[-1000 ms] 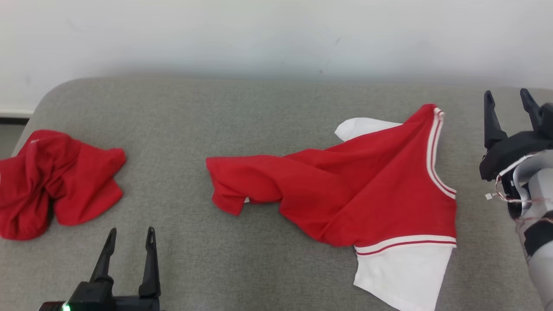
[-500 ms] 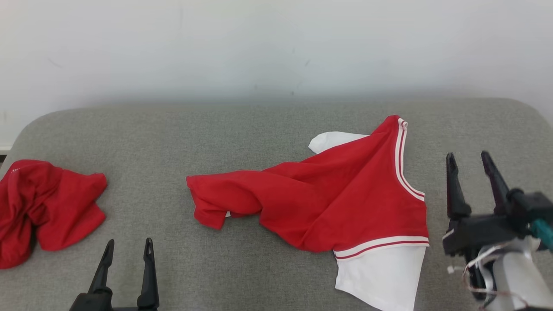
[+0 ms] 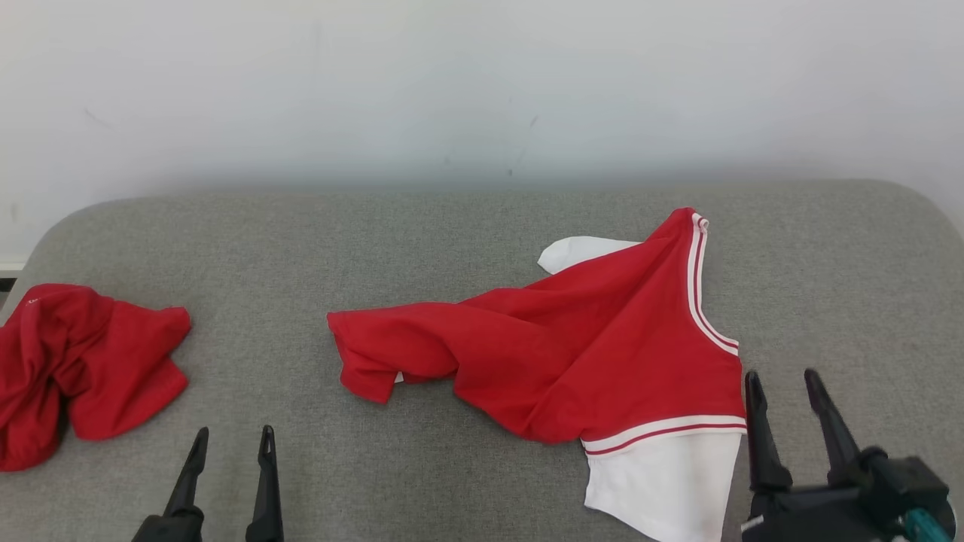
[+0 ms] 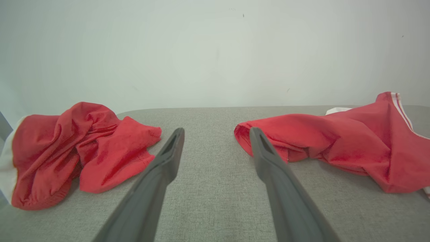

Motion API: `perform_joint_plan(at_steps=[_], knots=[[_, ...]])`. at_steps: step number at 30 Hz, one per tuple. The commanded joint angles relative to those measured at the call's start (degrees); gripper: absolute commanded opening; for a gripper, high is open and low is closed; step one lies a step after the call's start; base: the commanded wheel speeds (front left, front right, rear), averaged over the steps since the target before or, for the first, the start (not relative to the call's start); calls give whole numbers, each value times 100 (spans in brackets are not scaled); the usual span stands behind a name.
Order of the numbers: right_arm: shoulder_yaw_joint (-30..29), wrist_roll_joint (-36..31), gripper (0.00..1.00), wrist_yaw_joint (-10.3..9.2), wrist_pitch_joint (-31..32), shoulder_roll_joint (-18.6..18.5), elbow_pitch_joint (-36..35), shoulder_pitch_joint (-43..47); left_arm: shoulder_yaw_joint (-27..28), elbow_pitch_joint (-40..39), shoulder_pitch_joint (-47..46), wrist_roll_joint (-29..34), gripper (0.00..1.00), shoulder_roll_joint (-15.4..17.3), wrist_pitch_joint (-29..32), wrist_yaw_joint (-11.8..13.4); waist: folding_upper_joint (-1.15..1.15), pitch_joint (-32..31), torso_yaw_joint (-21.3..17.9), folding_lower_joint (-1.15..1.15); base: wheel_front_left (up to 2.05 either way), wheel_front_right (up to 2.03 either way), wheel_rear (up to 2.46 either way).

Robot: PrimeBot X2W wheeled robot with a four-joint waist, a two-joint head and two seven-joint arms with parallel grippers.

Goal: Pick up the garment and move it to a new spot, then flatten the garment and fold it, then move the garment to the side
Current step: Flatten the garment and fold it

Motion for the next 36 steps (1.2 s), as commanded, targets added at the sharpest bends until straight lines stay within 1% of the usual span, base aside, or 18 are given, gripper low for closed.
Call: perform_joint_plan(at_steps=[1,6,14,21,25,30,35,36], knots=[[-31,-10,100,-13,-2,108,-58,223,-25,50,23,-22,100,-8,-19,-25,0,-14,-1,1,0,0,0],[29,-51,100,-13,-1,271,-76,424,-166,142,-66,-5,100,-3,-19,-73,0,5,-92,1,0,0,0],[199,-58,100,-13,-1,358,-53,236,-336,523,-737,-117,100,221,-19,-124,0,202,-440,1,0,0,0],[276,-85,100,-13,-1,388,-50,9,-354,1263,-1549,-375,100,470,-20,-129,0,598,-853,1,0,0,0],[258,-92,100,-13,-1,402,-44,-101,-468,1762,-1903,-536,100,637,-19,-132,0,806,-1062,1,0,0,0],[224,-81,100,-13,-1,416,-50,-176,-608,2360,-2215,-790,100,741,-19,-126,0,950,-1192,1,0,0,0],[205,-91,100,-13,-1,425,-71,-210,-747,2726,-2358,-1040,100,721,-19,-126,0,984,-1233,1,0,0,0],[207,-98,100,-13,-1,428,-82,-220,-762,2761,-2384,-1076,60,740,-19,-127,0,987,-1232,1,0,0,0]])
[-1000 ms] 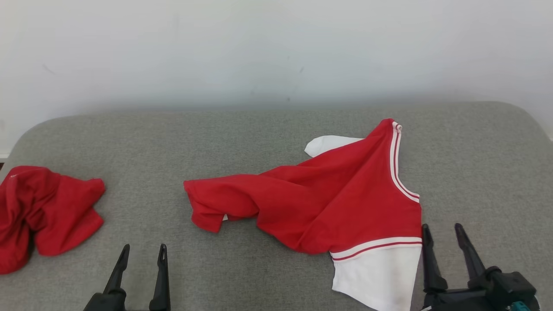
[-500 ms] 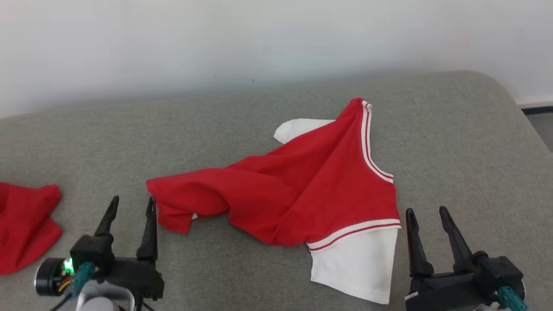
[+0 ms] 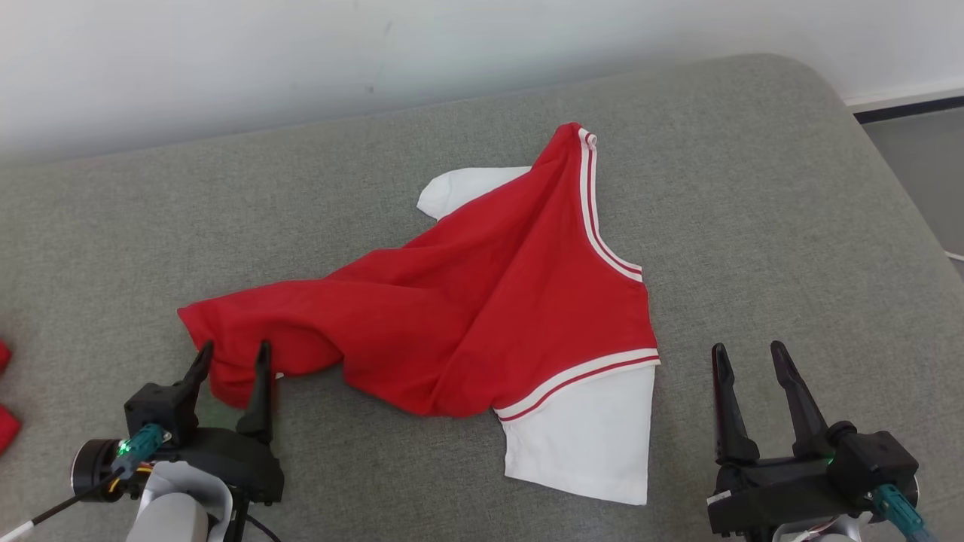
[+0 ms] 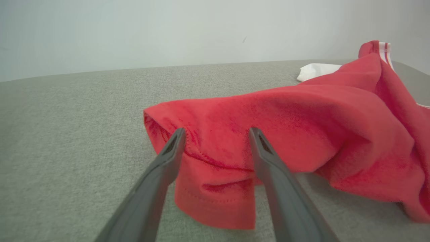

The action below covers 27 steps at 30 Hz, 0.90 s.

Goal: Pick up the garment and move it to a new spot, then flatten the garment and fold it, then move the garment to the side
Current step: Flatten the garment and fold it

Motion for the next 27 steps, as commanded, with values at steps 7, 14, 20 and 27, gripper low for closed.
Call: perform_joint_plan(at_steps=[7,14,20,27], knots=[[-27,-63,100,-13,-1,32,-52,26,-92,-130,-141,-118,0,48,-19,10,-1,-68,116,-1,0,0,0],[-7,-44,100,-13,-1,28,16,92,-89,-461,156,-126,0,0,-19,10,-1,-223,344,-1,0,0,0],[59,-22,100,-13,-1,-10,84,50,-59,-230,100,-167,100,52,-19,10,-1,-213,357,-1,0,0,0],[79,-4,100,-13,-1,-33,105,11,-169,173,-121,-264,100,113,-20,11,-1,-99,222,-1,0,0,0]])
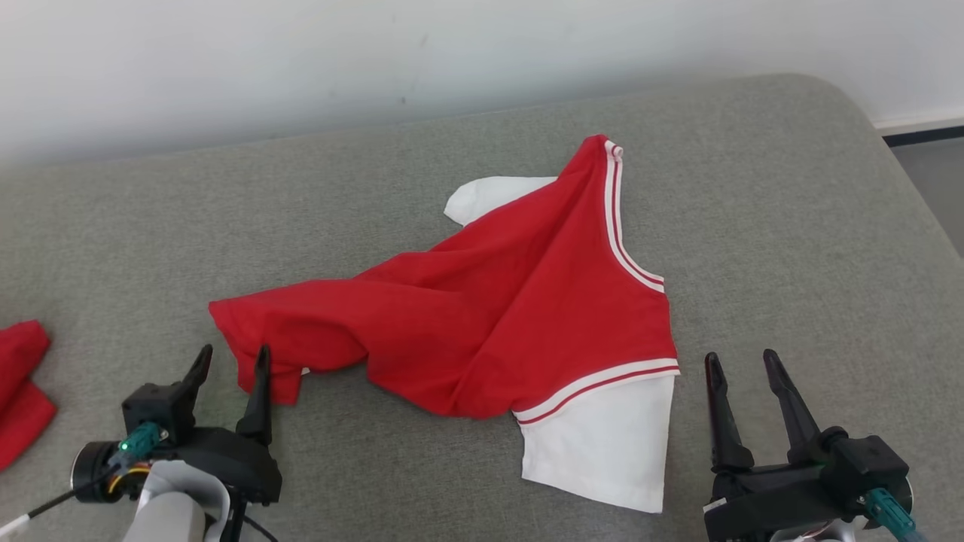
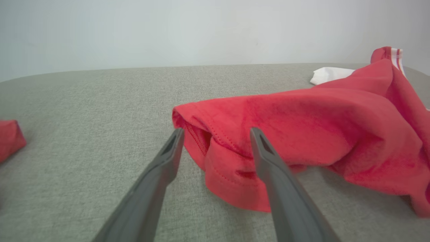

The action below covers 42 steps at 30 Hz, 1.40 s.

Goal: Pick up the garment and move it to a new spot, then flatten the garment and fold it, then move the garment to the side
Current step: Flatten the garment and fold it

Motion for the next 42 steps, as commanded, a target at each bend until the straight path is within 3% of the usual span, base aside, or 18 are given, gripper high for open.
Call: perform_joint_plan(at_steps=[1,5,6,7,8,12,17,26,31,37,38,39,40,41,42], knots=[[1,10,100,-13,-1,-4,4,-28,-14,27,-109,-19,100,30,-19,11,-1,57,-59,1,0,0,0],[33,29,100,-13,-2,-6,4,-75,-102,353,-302,-171,100,93,-19,11,-1,137,-153,1,0,0,0],[25,31,100,-13,-1,-8,1,-74,-182,445,-350,-223,45,96,-19,10,-1,146,-164,1,0,0,0],[15,25,100,-13,-1,-8,2,-70,-225,494,-403,-269,1,115,-19,11,-1,153,-171,1,0,0,0],[6,18,100,-13,-1,-6,7,-67,-251,568,-446,-337,0,119,-19,11,-1,153,-171,1,0,0,0],[-23,-29,100,-13,-1,-3,-4,-19,-376,478,-553,-362,0,186,-19,11,-1,89,-126,1,0,0,0],[-28,-51,100,-13,-1,0,-11,67,-217,-397,-253,-46,0,180,-19,18,-1,-64,50,1,0,0,0],[10,-16,100,-13,-1,15,65,236,-453,-1557,636,369,0,165,-19,13,-1,-312,349,1,0,0,0],[-32,-7,100,-14,-1,22,63,305,-481,-1850,1392,307,0,-57,-19,12,-1,-361,423,1,0,0,0],[-25,-16,100,-14,-1,-13,184,356,-702,-1624,1871,272,0,-332,-19,13,-1,-385,487,1,0,0,0],[-21,-4,100,-14,-1,-22,212,345,-709,-1607,1880,271,10,-364,-19,12,-1,-393,498,1,0,0,0],[-21,-4,100,-14,-1,-22,212,345,-709,-1607,1880,271,10,-364,-19,12,-1,-393,498,1,0,0,0],[-24,4,100,-14,-1,-36,245,338,-661,-1644,1877,276,46,-400,-19,12,-1,-402,509,1,0,0,0],[-31,2,100,-14,-2,-55,352,353,-551,-1720,1888,314,100,-466,-19,12,-1,-430,535,1,0,0,0],[-47,1,100,-14,-1,-70,410,366,-475,-1795,1892,344,100,-488,-19,26,-1,-443,547,1,0,0,0]])
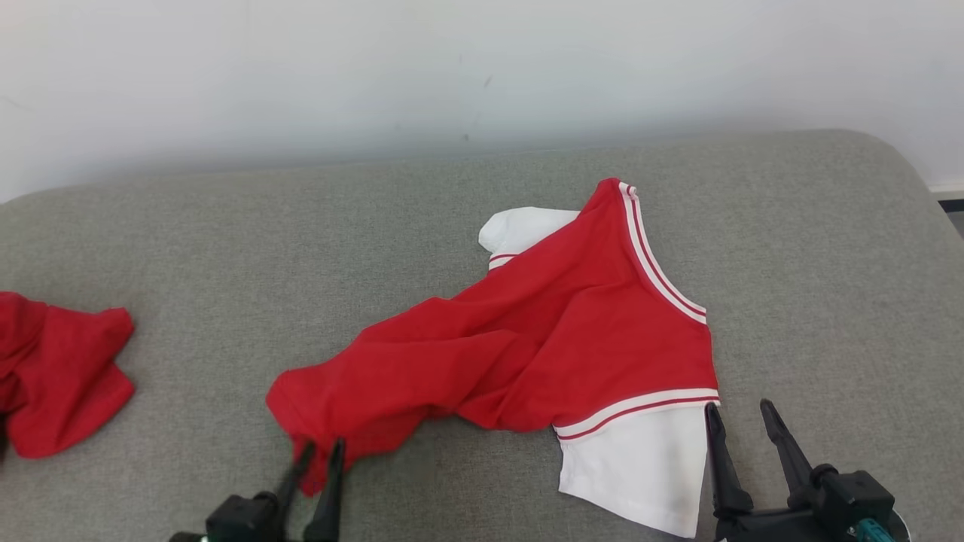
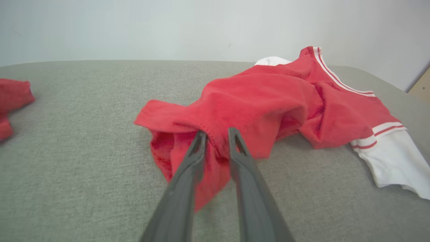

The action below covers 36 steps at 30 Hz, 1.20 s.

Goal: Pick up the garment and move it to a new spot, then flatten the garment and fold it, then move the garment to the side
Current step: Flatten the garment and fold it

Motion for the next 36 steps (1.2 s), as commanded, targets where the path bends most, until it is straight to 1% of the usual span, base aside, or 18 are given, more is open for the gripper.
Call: perform_joint_plan(at_steps=[1,9,13,16,20,28,29,30,31,33,36], knots=[[-19,0,100,-14,-1,-44,97,67,107,-119,35,64,100,-24,-20,39,0,-29,28,0,0,0,0],[-66,-45,100,-14,-1,-85,711,13,1015,-1066,272,313,100,-179,-19,276,0,-133,109,0,0,0,0],[-40,-58,100,-14,-2,-62,1036,50,1333,-1344,450,452,100,-240,-19,349,0,-192,138,0,0,0,0],[32,-35,100,-14,44,-44,1302,12,1571,-1394,574,524,100,-273,-19,404,0,-229,145,0,0,0,0],[121,48,100,-14,133,-37,1660,-81,1686,-1321,732,653,100,-302,-19,433,0,-272,179,0,0,0,0],[272,43,100,-14,431,-11,2375,-338,1643,-1111,729,841,100,-320,-19,313,0,-310,287,0,0,0,0],[307,77,73,-14,474,-10,2467,-375,1635,-1108,720,850,100,-324,-19,313,0,-314,296,0,0,0,0],[360,100,25,-14,511,-6,2551,-404,1627,-1105,717,852,100,-327,-19,317,0,-318,300,0,0,0,0],[392,132,0,-14,495,-3,2602,-429,1624,-1104,719,848,100,-329,-19,316,0,-320,300,0,0,0,0],[401,156,0,-14,413,-34,2639,-507,1622,-1104,731,837,100,-334,-19,310,0,-327,289,0,0,0,0],[208,156,0,-14,252,-231,2552,-590,1652,-1113,762,809,100,-337,-19,322,0,-341,237,0,0,0,0]])
